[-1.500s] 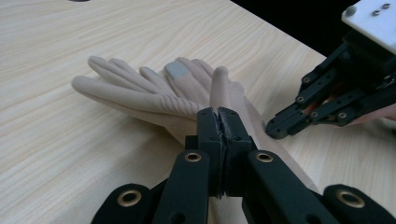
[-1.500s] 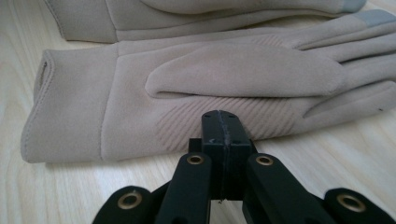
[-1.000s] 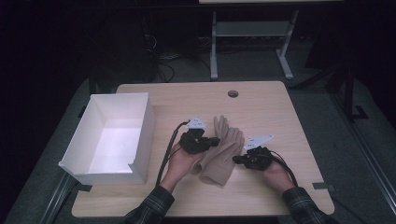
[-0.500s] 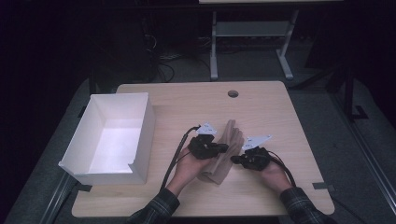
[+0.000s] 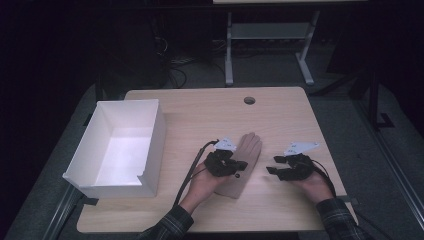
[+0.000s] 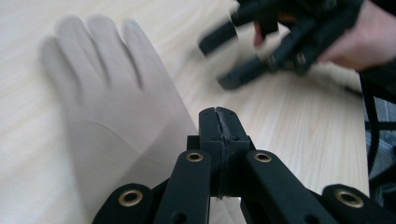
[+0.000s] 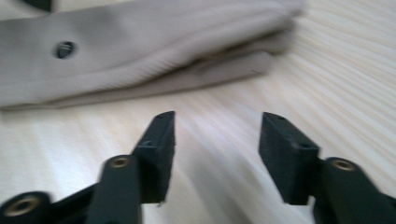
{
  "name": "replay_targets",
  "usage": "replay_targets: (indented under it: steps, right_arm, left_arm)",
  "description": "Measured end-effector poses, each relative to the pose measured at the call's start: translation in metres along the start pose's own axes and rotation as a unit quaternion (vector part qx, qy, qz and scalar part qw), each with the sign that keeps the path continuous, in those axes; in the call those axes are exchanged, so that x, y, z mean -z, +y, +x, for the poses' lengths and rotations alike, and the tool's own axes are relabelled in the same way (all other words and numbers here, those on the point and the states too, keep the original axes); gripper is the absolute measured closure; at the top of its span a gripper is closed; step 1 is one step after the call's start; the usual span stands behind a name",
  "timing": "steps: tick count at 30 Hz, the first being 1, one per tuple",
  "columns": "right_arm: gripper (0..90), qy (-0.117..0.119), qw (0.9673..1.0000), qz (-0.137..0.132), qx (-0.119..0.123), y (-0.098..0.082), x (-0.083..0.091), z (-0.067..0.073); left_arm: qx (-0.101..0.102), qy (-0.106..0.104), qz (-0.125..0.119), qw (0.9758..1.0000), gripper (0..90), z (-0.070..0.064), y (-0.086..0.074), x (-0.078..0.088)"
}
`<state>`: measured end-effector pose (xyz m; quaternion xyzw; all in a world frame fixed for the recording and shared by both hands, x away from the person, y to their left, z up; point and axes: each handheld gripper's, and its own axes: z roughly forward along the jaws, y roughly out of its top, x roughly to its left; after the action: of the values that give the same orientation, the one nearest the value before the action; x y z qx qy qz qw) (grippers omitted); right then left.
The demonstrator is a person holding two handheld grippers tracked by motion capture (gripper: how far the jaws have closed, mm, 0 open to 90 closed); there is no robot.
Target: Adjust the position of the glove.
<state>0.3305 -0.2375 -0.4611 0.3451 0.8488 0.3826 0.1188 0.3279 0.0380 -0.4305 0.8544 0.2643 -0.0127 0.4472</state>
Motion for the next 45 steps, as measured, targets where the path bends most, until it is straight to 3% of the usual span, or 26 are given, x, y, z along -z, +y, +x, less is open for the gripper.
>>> replay_targets:
  steps: [4,7,14,22,29,36,41,45]
  right_arm:
    - [28.3,-0.031,0.9992,-0.010,-0.021,-0.004,0.002,-0.013]
    - [24.7,-0.048,0.9980,-0.017,-0.037,-0.006,0.001,-0.019]
    - [23.4,-0.053,0.9974,-0.010,-0.048,-0.008,-0.002,-0.022]
    - [22.0,-0.059,0.9974,-0.005,-0.042,-0.009,-0.006,-0.023]
    - [20.8,-0.059,0.9973,0.001,-0.045,-0.011,-0.008,-0.024]
    - [17.0,-0.061,0.9973,0.004,-0.042,-0.013,-0.013,-0.023]
    - [14.2,-0.061,0.9973,0.003,-0.042,-0.013,-0.015,-0.023]
    - [13.7,-0.061,0.9973,0.005,-0.041,-0.013,-0.015,-0.023]
  left_arm:
    - [-0.004,-0.005,0.020,0.9998,89.7,-0.007,-0.007,-0.011]
    - [-0.004,-0.006,0.033,0.9994,89.7,-0.009,-0.012,-0.017]
    - [-0.019,0.007,0.071,0.9973,89.7,-0.012,-0.021,-0.027]
    - [-0.027,0.031,0.084,0.9956,89.7,-0.008,-0.027,-0.012]
    - [-0.041,0.060,0.098,0.9925,89.7,0.001,-0.031,0.005]
    - [-0.031,0.081,0.092,0.9920,89.7,0.014,-0.035,0.024]
    - [-0.039,0.082,0.083,0.9925,89.3,0.017,-0.032,0.032]
    - [-0.045,0.073,0.073,0.9936,76.3,0.018,-0.026,0.039]
